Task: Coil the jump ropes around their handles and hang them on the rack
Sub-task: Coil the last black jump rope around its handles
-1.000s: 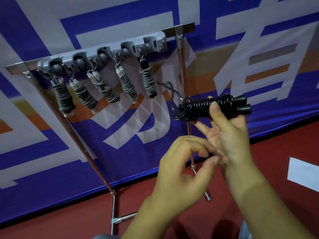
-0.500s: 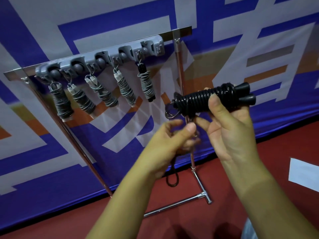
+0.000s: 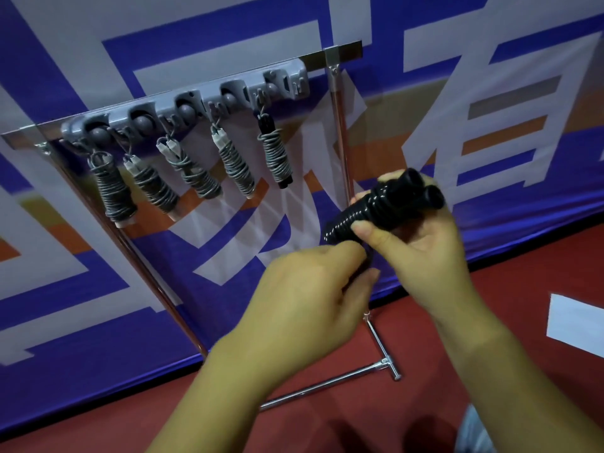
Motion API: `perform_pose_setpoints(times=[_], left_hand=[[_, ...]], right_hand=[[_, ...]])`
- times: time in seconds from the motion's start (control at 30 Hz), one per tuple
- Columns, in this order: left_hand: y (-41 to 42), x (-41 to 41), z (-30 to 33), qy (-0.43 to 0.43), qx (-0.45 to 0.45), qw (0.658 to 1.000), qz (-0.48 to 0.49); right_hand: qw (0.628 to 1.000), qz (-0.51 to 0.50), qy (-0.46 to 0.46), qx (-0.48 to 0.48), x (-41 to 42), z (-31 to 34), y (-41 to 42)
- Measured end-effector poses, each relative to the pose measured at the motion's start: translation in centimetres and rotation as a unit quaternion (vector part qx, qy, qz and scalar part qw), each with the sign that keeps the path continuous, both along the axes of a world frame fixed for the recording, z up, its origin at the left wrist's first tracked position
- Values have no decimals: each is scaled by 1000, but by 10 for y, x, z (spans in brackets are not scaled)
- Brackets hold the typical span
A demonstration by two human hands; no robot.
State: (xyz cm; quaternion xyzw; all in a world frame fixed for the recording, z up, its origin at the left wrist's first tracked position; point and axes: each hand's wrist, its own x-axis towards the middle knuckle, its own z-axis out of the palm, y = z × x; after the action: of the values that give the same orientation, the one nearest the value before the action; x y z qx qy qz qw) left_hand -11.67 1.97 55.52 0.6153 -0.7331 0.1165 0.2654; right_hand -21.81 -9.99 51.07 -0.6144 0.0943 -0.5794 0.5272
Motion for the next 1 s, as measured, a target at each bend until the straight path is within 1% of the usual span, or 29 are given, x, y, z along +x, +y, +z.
perform_pose_setpoints(times=[0.07,0.1,0.17,0.27,0.4,0.43,0.5,0.57,0.67,0.73,0.87,1.0], left_hand=[[0,12,10,-28,-25,999,-21],[-1,19,14,-17,-18,999,-32],[-5,35,21,45,6,998,-44],[-9,55,18,189,36,979,-70],[-15,58,-2,271,31,959,-75],[-17,56,-7,298,25,952,-71],[-20,50,-19,358,16,931,-68],[-18,42,-31,415,3,908,-58],[-14,24,-43,513,-5,857,-41],[-13,12,-45,547,-12,837,-19],[-6,-6,-46,552,-1,833,14],[-6,-11,-47,518,-24,854,50]], right_hand=[[997,34,69,24,-2,0,-2],[993,57,90,54,-4,1,-3],[979,129,96,127,-8,3,-4],[943,230,51,237,-15,6,-5],[898,294,20,327,-14,5,-4],[886,301,6,352,-13,5,-2],[869,276,-25,409,-10,10,4],[858,258,-57,441,-9,15,10],[850,248,-110,453,-7,20,15],[853,220,-146,451,-4,21,16],[877,173,-195,403,-1,20,18],[908,131,-202,342,-1,19,23]])
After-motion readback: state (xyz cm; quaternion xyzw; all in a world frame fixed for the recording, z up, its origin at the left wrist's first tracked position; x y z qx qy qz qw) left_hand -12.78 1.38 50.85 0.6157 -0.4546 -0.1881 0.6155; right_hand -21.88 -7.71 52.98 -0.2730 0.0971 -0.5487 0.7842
